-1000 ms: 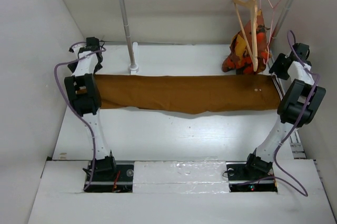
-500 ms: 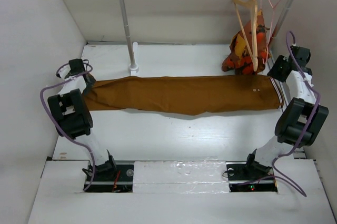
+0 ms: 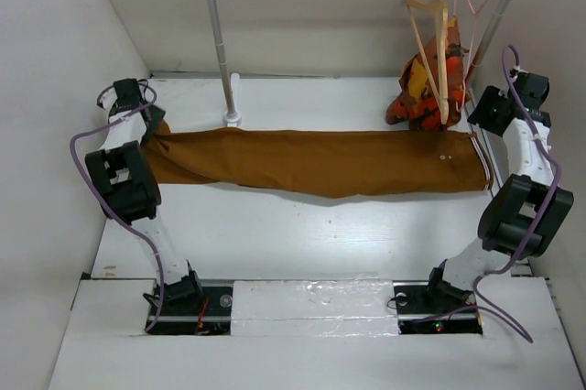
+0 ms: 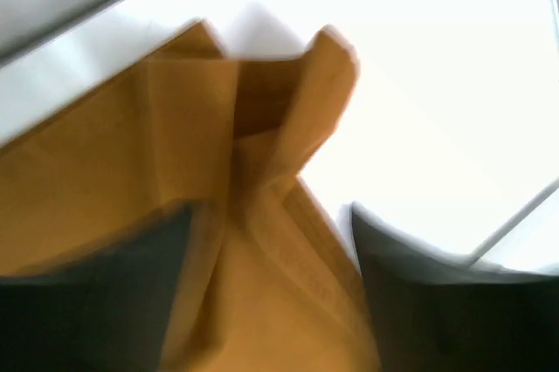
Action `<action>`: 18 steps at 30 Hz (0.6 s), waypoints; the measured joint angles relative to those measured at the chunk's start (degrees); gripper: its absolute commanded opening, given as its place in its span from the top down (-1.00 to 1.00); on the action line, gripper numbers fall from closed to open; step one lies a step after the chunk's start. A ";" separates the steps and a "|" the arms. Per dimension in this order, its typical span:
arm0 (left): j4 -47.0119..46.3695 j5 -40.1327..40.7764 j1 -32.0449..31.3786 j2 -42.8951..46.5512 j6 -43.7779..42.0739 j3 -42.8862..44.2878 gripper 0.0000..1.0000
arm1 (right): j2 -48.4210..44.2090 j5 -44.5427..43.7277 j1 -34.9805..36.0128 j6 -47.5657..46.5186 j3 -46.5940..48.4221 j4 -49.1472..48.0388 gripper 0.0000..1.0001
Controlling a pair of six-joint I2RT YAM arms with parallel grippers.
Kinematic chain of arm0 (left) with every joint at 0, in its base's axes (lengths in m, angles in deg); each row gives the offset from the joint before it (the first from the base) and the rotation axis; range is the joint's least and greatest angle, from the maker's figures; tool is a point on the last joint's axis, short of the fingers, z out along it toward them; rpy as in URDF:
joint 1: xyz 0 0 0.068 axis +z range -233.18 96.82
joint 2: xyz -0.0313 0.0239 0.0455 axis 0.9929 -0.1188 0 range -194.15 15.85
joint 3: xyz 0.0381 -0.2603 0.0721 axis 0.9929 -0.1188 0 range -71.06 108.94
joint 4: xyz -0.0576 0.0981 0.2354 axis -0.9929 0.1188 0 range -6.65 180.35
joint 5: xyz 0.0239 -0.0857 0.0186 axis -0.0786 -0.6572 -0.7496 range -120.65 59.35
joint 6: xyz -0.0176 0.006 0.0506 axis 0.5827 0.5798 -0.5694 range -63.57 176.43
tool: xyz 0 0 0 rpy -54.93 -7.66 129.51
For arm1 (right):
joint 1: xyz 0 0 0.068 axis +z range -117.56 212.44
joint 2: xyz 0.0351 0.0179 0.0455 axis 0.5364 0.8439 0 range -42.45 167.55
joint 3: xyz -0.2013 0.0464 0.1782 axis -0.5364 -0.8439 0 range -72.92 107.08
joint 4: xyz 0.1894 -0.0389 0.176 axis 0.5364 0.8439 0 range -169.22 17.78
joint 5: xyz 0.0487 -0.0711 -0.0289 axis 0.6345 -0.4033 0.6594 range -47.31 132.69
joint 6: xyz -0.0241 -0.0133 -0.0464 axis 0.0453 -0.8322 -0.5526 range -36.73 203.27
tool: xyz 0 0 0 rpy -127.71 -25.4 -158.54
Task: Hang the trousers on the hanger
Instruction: Fold the trousers at the center of the board.
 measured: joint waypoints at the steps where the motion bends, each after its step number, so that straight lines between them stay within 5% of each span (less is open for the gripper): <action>1: 0.15 -0.13 -0.07 -0.50 -0.39 1.53 -0.74 | -0.52 0.07 0.57 -0.44 0.00 0.57 -0.17; 3: 0.44 0.17 -0.59 -0.92 -0.66 3.17 -0.98 | -2.12 0.15 1.86 -1.29 -0.26 1.81 -0.19; 6: 0.68 1.92 -1.31 -0.52 -1.51 2.25 -0.98 | -5.86 0.48 3.89 -2.32 -2.29 2.36 -0.19; 8: 1.16 3.37 -1.60 0.70 -1.77 -0.46 -0.94 | -8.92 0.98 4.90 -2.84 -4.46 2.82 -0.17; 10: 1.29 5.66 -2.12 3.52 -1.70 -5.31 -0.70 | -12.17 1.20 5.62 -3.15 -7.15 3.06 -0.01; 11: 0.59 7.02 -2.25 5.66 -1.36 -8.61 -0.54 | -14.19 1.25 5.99 -3.34 -8.83 2.99 0.15; 12: 0.61 7.87 -2.21 7.89 -0.72 -11.72 -0.16 | -16.13 1.38 6.36 -3.61 -10.45 3.15 0.44; 13: 0.79 8.66 -2.10 10.45 -0.15 -14.75 -0.07 | -18.36 1.51 6.69 -3.72 -12.09 3.34 0.92; 14: 0.35 9.14 -1.77 12.87 0.17 -17.57 -0.06 | -20.65 1.75 7.21 -3.76 -13.64 3.39 1.00; 16: -0.83 8.39 -0.94 16.90 0.17 -21.97 -0.19 | -25.03 1.99 9.16 -3.34 -16.28 3.10 1.00; 18: -1.99 6.93 -0.07 18.34 0.22 -23.43 -0.28 | -28.98 2.73 12.33 -3.34 -18.45 2.82 0.77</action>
